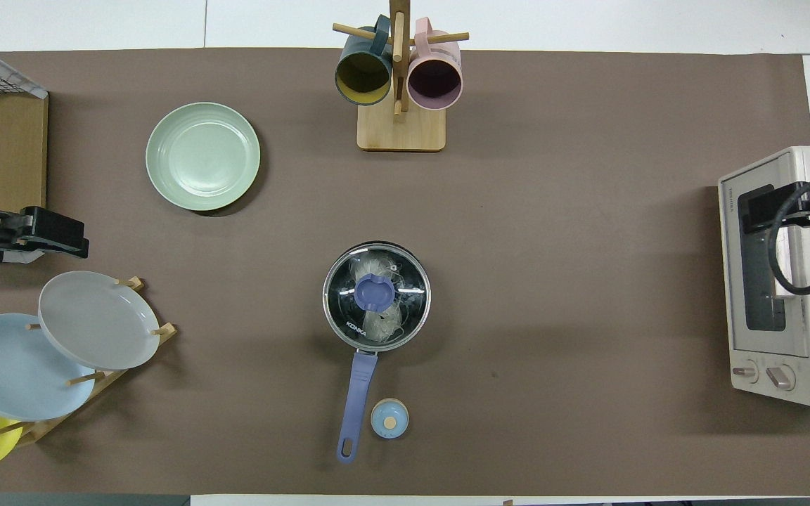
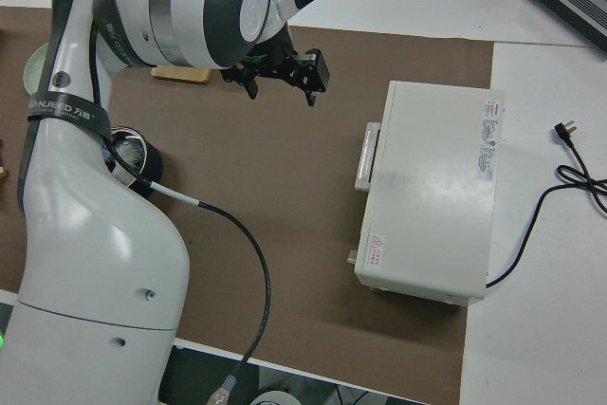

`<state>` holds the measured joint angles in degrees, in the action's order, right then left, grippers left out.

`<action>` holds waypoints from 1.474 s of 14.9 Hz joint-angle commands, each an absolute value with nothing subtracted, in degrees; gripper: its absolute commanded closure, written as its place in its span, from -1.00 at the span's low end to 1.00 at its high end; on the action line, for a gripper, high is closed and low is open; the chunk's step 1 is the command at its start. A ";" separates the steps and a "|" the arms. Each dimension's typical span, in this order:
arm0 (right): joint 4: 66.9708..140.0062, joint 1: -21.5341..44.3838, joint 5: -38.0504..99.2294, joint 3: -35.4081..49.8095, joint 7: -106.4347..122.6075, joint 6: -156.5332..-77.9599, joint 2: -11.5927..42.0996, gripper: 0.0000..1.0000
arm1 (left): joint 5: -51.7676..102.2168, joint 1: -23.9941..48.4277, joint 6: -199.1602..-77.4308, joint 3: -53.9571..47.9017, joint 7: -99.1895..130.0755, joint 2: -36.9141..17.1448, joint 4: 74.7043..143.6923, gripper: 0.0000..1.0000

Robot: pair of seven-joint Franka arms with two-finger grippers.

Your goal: Transfer vermicelli from pot to plate

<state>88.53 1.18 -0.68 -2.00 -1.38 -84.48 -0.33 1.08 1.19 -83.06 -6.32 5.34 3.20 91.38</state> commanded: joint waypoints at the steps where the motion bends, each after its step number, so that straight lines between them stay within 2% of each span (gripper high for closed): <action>1: 89.56 0.79 0.79 -1.76 0.17 -84.99 -1.23 -1.00 | 0.88 1.67 -82.71 -5.89 5.89 3.69 91.67 -1.00; 7: 88.86 1.67 0.70 1.05 0.09 -85.26 -0.79 -1.00 | 0.88 1.67 -82.71 -5.89 5.89 3.69 91.67 -1.00; 14: 84.29 1.76 0.70 17.81 -22.10 -85.16 2.81 -1.00 | 0.88 1.67 -82.71 -5.89 5.89 3.69 91.67 -1.00; 17: 82.80 1.76 -0.26 26.08 -32.40 -87.79 7.02 -1.00 | 0.88 1.67 -82.71 -5.89 5.89 3.69 91.67 -1.00; 22: 82.79 13.61 -6.77 27.33 -45.76 -97.09 14.04 -1.00 | 0.88 1.67 -82.71 -5.89 5.89 3.69 91.67 -1.00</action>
<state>84.75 10.82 -4.66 26.89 -40.42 -94.16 9.90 1.08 1.19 -83.06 -6.32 5.34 3.20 91.38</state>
